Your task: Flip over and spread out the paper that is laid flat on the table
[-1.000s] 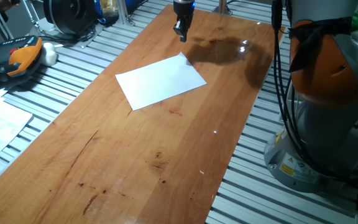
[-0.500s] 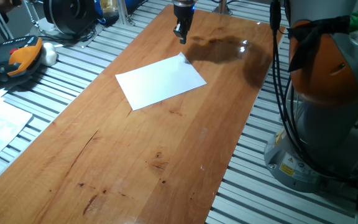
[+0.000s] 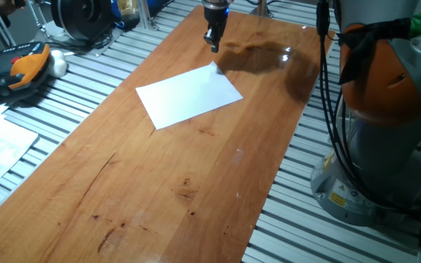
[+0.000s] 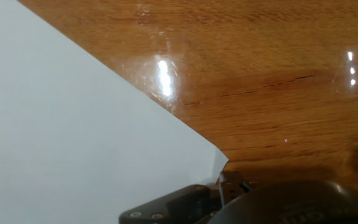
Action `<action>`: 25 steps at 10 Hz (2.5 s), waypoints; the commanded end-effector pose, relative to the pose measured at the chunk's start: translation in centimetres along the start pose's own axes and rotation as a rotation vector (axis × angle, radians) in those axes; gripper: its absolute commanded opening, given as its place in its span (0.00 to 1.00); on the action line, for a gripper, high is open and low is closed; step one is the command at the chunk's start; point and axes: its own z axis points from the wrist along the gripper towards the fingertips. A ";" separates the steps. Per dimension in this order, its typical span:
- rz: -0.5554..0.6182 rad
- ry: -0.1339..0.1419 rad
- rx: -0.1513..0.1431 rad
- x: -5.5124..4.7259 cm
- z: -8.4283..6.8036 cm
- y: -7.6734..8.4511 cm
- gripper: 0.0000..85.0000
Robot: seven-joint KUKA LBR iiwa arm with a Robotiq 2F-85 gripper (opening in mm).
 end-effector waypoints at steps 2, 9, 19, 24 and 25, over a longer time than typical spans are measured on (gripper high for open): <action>0.001 -0.008 -0.002 0.1 0.3 -0.1 0.20; -0.013 -0.031 0.012 0.1 1.5 -0.6 0.40; -0.043 -0.030 0.016 0.0 2.9 -0.6 0.40; -0.043 -0.030 0.011 -0.2 3.7 -0.4 0.40; -0.042 -0.027 0.012 -0.2 3.9 -0.4 0.40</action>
